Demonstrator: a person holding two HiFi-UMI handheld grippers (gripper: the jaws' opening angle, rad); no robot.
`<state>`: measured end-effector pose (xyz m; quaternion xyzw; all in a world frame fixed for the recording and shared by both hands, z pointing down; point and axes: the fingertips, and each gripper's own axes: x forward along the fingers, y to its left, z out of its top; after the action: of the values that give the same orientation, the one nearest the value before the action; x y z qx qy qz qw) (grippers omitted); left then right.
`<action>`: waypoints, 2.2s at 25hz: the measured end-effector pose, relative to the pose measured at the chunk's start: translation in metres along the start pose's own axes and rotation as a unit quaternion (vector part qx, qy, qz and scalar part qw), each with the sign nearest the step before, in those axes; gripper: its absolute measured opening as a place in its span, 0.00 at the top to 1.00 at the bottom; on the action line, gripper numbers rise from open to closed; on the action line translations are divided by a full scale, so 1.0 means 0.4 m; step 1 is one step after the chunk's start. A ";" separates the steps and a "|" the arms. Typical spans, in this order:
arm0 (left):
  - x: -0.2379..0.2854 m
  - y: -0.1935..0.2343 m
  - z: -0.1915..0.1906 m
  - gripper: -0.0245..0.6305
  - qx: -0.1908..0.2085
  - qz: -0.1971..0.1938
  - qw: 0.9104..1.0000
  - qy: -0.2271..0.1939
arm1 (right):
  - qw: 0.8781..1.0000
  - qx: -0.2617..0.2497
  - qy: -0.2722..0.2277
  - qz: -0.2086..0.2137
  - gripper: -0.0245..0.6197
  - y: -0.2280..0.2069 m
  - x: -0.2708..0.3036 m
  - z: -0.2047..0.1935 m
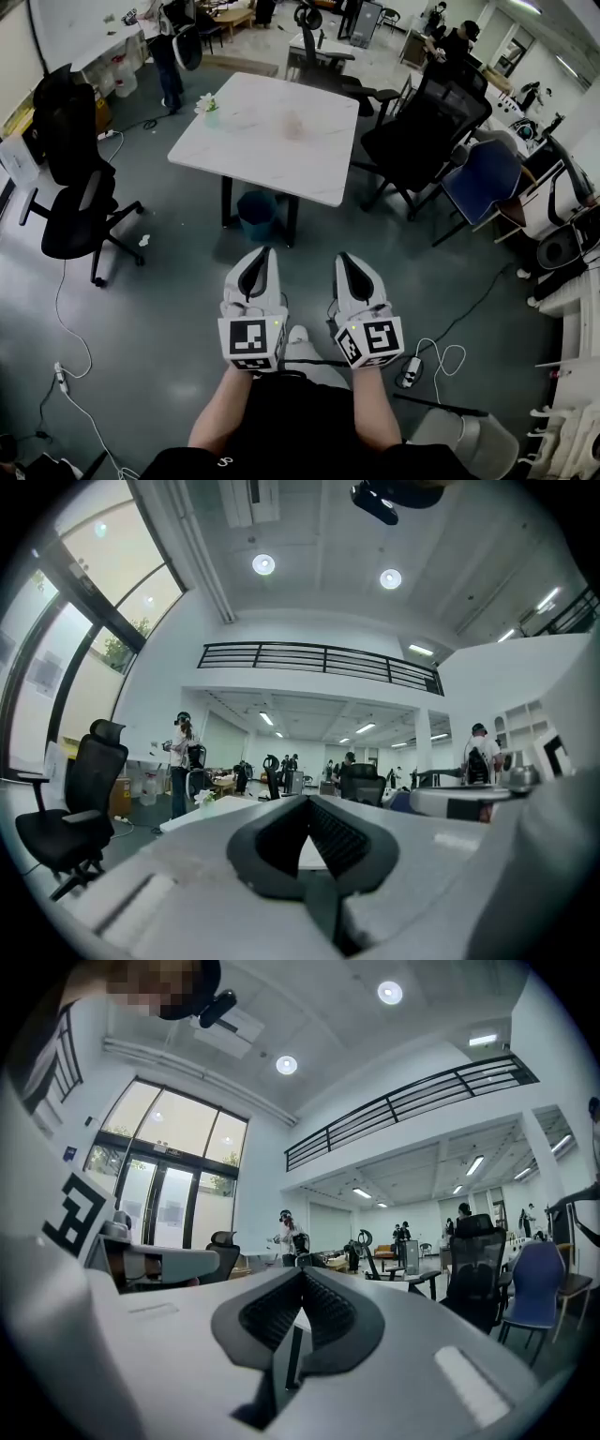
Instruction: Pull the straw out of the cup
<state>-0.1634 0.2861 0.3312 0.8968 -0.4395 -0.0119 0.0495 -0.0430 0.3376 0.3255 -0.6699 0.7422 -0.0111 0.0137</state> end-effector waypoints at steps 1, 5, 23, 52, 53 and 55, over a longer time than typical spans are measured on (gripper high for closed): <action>0.012 0.004 0.003 0.96 0.002 0.001 1.000 0.000 | 1.000 0.000 -0.001 0.001 0.97 -0.006 0.012 0.000; 0.076 0.034 0.010 0.96 0.006 0.010 1.000 -0.008 | 1.000 0.000 -0.008 0.016 0.97 -0.027 0.089 0.002; 0.619 0.144 -0.066 0.96 0.000 0.056 0.997 0.043 | 0.998 0.036 0.030 0.049 0.97 -0.347 0.581 -0.080; 1.040 0.226 -0.124 0.96 -0.002 0.117 0.988 0.099 | 0.988 0.046 0.071 0.126 0.94 -0.559 0.970 -0.142; 1.049 0.231 -0.127 0.96 -0.004 0.117 0.988 0.098 | 0.989 0.041 0.073 0.125 0.94 -0.560 0.978 -0.144; 1.065 0.242 -0.134 0.96 -0.008 0.116 0.988 0.101 | 0.989 0.034 0.078 0.124 0.94 -0.561 0.996 -0.152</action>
<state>0.0251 -0.1050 0.4037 0.8358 -0.5332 0.0814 0.1023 0.1373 -0.0816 0.3919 -0.5692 0.8174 -0.0867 -0.0200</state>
